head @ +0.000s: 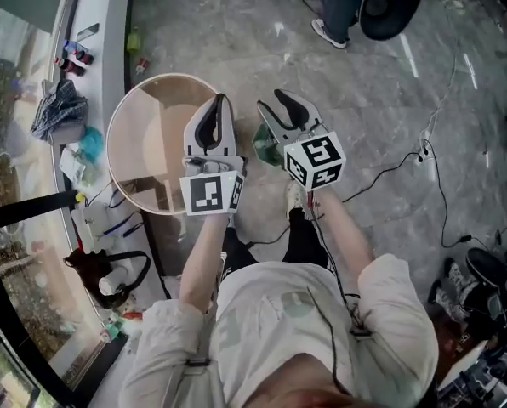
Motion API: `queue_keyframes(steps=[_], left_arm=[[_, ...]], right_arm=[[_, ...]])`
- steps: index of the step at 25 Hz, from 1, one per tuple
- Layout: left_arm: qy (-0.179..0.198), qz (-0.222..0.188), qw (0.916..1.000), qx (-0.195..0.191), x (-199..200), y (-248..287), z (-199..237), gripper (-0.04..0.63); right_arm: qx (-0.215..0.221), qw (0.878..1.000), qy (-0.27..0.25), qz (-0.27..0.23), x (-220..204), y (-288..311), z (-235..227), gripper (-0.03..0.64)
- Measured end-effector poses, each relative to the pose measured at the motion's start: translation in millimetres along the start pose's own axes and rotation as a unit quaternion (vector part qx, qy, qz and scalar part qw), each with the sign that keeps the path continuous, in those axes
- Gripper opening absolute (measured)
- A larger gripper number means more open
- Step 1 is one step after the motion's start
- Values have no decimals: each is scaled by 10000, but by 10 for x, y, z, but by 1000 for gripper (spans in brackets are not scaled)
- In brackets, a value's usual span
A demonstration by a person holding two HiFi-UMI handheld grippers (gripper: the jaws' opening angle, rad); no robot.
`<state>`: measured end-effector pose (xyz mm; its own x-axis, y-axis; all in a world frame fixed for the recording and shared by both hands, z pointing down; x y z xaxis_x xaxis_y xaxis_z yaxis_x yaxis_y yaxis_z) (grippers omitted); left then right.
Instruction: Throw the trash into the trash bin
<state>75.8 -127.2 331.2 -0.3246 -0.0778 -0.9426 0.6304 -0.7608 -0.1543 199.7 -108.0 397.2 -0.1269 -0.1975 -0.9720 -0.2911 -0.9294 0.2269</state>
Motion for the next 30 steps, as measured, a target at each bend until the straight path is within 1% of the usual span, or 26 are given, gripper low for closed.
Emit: queue_keyframes(steps=[3,5,8,10,12,16,21,26,28,30], left_arm=[[41,-274,9996,-78,371,-56,-91,12],[122,-436,9989,-99,631,-171,-179,12],[150,-677,9976,-44,984,-338,-262,12],[104,-732,9973,-28,1173,-449,-285,12],[161,-779,9968,1,1341,-571,-284,12],[355,-951,9948,81,1597,-817,-239,12],[674,-998,9926,172,1764,-1062,-156,12],[646,-1073,9913,412,1824,-1178,0,12],[655,-1103,9905,498,1837,-1203,23,12],[692,-1130,9897,550,1853,-1216,33,12]], right_arm=[[-350,9973,-161,-627,618,-232,88,94],[-445,9941,-150,-980,951,-426,201,54],[-400,9885,-182,-1447,1402,-644,386,43],[-405,9850,-317,-1648,1648,-725,516,41],[-447,9816,-466,-1799,1837,-765,651,41],[-440,9777,-578,-1971,2029,-765,915,41],[-175,9770,-438,-2080,2106,-661,1209,41],[251,9746,-604,-2144,2181,-530,1520,41],[401,9738,-599,-2156,2192,-508,1579,41],[454,9744,-594,-2118,2178,-485,1586,35]])
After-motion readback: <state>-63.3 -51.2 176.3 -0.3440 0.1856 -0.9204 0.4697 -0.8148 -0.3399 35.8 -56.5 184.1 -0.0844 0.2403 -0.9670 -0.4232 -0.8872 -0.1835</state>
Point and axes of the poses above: the fingertips, and each gripper's own axes: y forward along the fingers, z to its left, x out of its top, the point moved 3 cm from there along -y, backward along the fingers, and after that the axes turned 12 degrees about -y, right-handed, at the moved point
